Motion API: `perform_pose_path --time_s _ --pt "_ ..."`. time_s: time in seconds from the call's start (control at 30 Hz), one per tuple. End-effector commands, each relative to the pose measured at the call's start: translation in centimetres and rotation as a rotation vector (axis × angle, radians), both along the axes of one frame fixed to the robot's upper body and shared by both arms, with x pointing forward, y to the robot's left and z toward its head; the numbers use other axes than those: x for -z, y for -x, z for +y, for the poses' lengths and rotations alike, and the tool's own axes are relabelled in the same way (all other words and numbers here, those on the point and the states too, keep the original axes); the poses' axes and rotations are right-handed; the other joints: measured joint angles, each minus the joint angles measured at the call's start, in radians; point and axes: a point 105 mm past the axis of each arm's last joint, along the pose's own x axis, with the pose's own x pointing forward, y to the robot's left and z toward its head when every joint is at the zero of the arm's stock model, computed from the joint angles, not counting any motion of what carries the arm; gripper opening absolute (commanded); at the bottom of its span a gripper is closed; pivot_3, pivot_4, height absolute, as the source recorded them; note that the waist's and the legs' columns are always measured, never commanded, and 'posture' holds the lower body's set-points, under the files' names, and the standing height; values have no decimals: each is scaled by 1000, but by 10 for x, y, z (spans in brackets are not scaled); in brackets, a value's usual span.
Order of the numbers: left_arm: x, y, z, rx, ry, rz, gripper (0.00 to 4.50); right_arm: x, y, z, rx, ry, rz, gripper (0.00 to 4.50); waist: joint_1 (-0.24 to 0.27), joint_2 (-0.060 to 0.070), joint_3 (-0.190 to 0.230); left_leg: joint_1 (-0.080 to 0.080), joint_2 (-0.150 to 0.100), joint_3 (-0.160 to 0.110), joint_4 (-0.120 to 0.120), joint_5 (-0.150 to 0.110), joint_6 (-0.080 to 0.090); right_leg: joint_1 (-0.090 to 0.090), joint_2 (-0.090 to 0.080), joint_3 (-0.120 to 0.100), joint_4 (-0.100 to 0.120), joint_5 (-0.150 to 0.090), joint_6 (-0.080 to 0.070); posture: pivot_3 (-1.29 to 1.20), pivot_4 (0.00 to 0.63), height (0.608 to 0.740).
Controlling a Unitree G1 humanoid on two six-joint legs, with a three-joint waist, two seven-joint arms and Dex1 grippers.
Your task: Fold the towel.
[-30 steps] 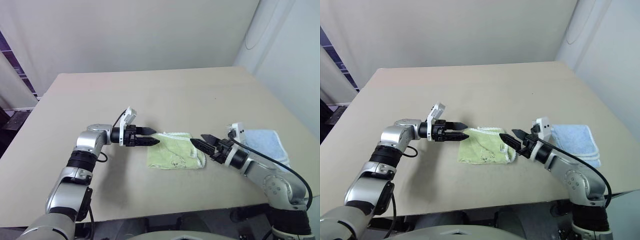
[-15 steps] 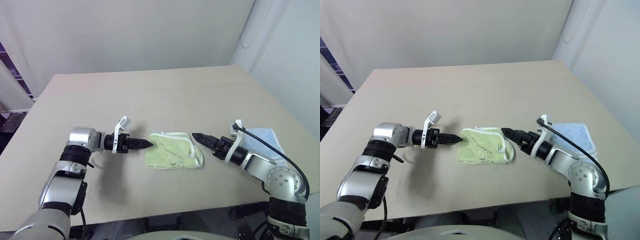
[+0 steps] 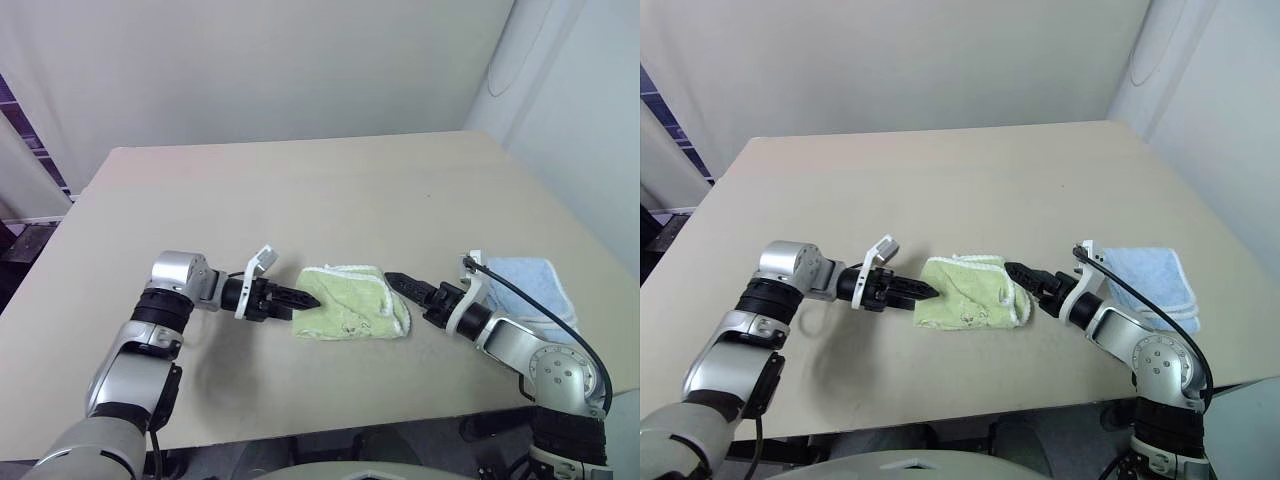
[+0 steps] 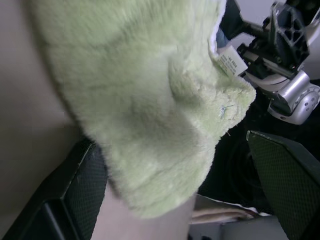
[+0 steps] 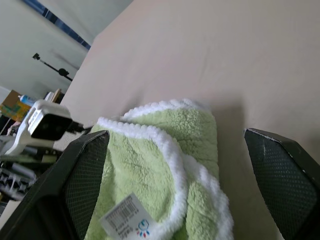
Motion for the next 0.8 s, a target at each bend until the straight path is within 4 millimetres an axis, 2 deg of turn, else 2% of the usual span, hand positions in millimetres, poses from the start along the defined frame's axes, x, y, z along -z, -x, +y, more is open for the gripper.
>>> perform_pose_path --time_s 0.03,0.13,0.23,0.37,0.53,0.67,0.8 --pt "7 11 -13 26 31 72 4492 -14 -1 -2 24 -19 -62 4493 0 0 0 0 0 0 0 0 0 0 0 0 0 0 0 0 0 740" --pt "18 9 -17 6 34 78 4492 -13 -3 -5 52 -13 -58 4493 2 3 -2 0 0 0 0 0 0 0 0 0 0 0 0 0 0 740" --pt "29 -3 -28 -42 1 60 4492 -12 -5 -9 86 -6 -56 4493 24 8 -4 2 -1 0 1 0 0 2 -2 0 -1 -1 -2 0 0 740" --pt "22 -8 -47 -62 36 89 4492 -9 -8 -16 135 -2 -49 4493 48 9 -4 14 -3 0 2 -1 0 15 -6 -4 -8 -3 2 0 0 740" --pt "15 -2 -65 -12 66 88 4492 -7 -9 -17 155 6 -44 4493 46 15 -3 12 -4 1 0 -3 -2 24 -14 -7 -23 -1 1 0 0 740" --pt "5 -4 -66 -2 112 62 3254 -7 -8 -17 157 14 -44 4500 46 14 -4 6 -7 3 0 -3 4 23 -17 -7 -25 3 -2 0 0 740" --pt "2 -3 -68 7 129 42 1799 -5 -9 -20 171 38 -42 4500 48 14 -5 -19 -7 4 1 -1 10 -5 -17 -5 -16 7 10 0 0 740"
